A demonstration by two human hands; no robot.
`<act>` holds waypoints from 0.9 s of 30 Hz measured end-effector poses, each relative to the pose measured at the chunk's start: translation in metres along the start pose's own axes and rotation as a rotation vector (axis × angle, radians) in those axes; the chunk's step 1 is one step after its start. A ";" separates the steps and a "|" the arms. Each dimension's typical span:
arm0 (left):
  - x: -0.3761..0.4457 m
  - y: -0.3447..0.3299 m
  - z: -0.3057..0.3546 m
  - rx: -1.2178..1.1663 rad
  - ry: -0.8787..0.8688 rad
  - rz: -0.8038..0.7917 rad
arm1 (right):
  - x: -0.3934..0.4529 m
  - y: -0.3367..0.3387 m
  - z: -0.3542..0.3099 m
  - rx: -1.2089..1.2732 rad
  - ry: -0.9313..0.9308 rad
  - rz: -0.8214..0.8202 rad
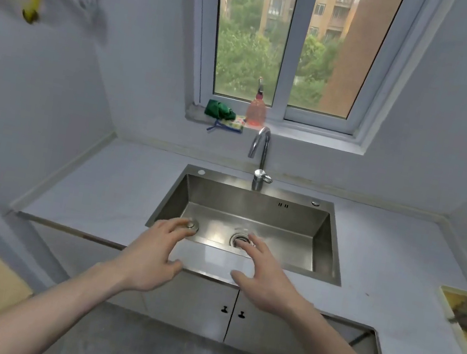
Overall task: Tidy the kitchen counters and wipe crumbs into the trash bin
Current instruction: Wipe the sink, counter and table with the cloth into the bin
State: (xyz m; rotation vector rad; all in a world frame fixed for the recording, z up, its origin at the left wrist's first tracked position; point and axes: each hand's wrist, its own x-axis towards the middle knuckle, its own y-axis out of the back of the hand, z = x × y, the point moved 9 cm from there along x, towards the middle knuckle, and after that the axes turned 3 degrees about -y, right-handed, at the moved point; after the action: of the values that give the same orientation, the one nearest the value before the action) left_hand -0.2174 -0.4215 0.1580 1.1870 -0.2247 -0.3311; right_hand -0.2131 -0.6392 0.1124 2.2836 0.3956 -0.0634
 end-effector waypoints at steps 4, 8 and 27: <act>0.015 0.054 -0.046 0.052 -0.024 0.030 | 0.046 0.012 -0.053 0.001 0.032 0.072; 0.045 0.097 -0.082 0.082 -0.040 0.043 | 0.083 0.024 -0.088 0.042 0.040 0.123; 0.321 0.137 -0.181 0.017 0.077 -0.008 | 0.304 0.125 -0.089 -0.051 0.107 0.162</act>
State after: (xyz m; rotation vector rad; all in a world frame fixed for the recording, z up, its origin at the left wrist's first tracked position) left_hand 0.1611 -0.3364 0.2199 1.2151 -0.1559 -0.2909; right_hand 0.1067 -0.5731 0.2103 2.2663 0.2623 0.1499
